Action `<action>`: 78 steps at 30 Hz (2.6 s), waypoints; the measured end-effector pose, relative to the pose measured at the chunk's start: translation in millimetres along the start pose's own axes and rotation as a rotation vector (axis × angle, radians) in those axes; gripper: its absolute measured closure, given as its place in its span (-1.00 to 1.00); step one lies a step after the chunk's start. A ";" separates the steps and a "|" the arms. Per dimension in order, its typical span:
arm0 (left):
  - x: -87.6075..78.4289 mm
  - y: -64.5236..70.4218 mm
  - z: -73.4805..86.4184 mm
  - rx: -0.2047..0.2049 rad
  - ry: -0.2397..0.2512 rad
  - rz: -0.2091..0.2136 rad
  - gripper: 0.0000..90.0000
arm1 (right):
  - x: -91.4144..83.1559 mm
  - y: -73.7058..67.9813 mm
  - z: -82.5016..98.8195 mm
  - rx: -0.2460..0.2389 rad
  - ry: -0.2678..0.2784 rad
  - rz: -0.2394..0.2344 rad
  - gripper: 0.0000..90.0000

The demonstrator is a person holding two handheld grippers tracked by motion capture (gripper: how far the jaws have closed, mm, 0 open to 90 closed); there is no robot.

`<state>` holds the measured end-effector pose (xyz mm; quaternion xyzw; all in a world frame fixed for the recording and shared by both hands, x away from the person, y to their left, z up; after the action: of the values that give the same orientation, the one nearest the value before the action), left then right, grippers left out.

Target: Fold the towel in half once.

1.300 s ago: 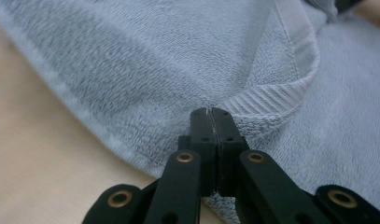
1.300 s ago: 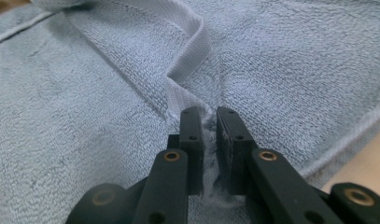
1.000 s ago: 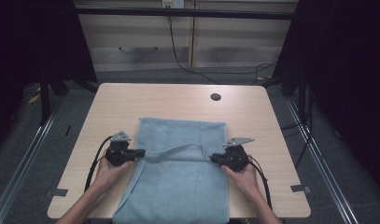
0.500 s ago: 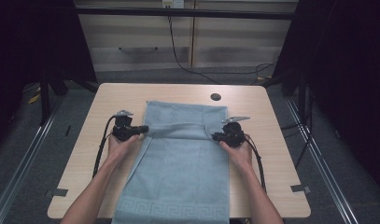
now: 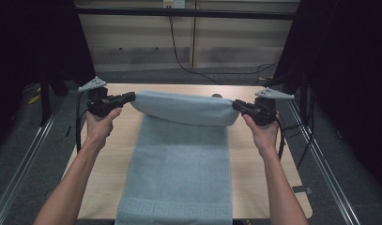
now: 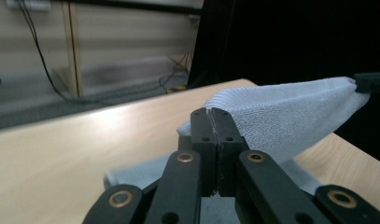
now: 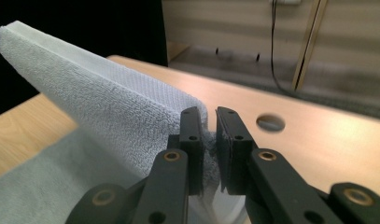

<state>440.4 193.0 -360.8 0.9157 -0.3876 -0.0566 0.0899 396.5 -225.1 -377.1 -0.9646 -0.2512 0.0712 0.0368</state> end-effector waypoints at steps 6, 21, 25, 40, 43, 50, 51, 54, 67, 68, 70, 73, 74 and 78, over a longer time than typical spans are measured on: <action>-32.6 19.8 -4.8 0.018 0.040 0.046 0.98 | -26.6 -21.8 -16.5 -0.023 0.053 -0.054 0.81; -132.1 66.3 62.2 -0.030 -0.012 0.142 0.98 | -108.5 -80.4 25.4 -0.026 0.043 -0.194 0.81; -152.8 79.0 77.3 -0.032 -0.050 0.164 0.98 | -127.7 -94.2 39.9 -0.009 0.029 -0.218 0.81; -193.6 100.1 172.0 -0.098 -0.341 0.251 0.86 | -174.5 -131.2 156.2 0.149 -0.252 -0.319 0.56; -188.1 99.2 164.3 -0.098 -0.317 0.274 0.72 | -175.9 -132.7 154.1 0.139 -0.241 -0.324 0.36; -135.2 71.9 166.0 -0.064 -0.362 0.220 0.51 | -136.2 -117.8 145.9 0.114 -0.242 -0.312 0.31; -125.8 67.0 166.4 -0.063 -0.365 0.208 0.49 | -126.4 -114.6 146.5 0.103 -0.247 -0.305 0.29; -99.8 53.8 165.9 -0.058 -0.381 0.176 0.42 | -98.2 -104.7 147.2 0.085 -0.273 -0.297 0.27; -38.7 20.1 180.5 0.056 -0.413 0.043 0.43 | -3.4 -66.0 157.1 0.034 -0.338 -0.192 0.19; -38.8 20.4 184.1 0.076 -0.424 0.040 0.43 | -0.3 -66.3 159.8 0.041 -0.345 -0.191 0.19; -40.8 21.8 185.7 0.073 -0.414 0.039 0.44 | 3.6 -67.1 166.7 0.025 -0.368 -0.186 0.18; -46.5 25.1 188.0 0.067 -0.414 0.049 0.47 | 2.6 -69.2 169.5 0.017 -0.380 -0.181 0.18; -49.6 26.7 188.7 0.070 -0.413 0.059 0.48 | 1.6 -70.3 169.7 0.015 -0.388 -0.180 0.18; -63.8 32.6 190.3 0.050 -0.419 0.085 0.52 | -5.4 -76.9 172.4 -0.020 -0.381 -0.195 0.18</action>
<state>340.5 193.6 -537.8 0.8685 -0.4376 -0.2323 -0.0129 328.1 -154.7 -538.4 -0.9053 -0.3462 0.2457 -0.0145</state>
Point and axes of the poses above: each handheld gripper's, and its own axes: x roughly forward along the jaws, z roughly out of its underside, y roughly to its right, the point moved 5 cm from there along x, roughly forward along the jaws, and after that the axes turned 15 degrees about y, right-handed, at the moved point
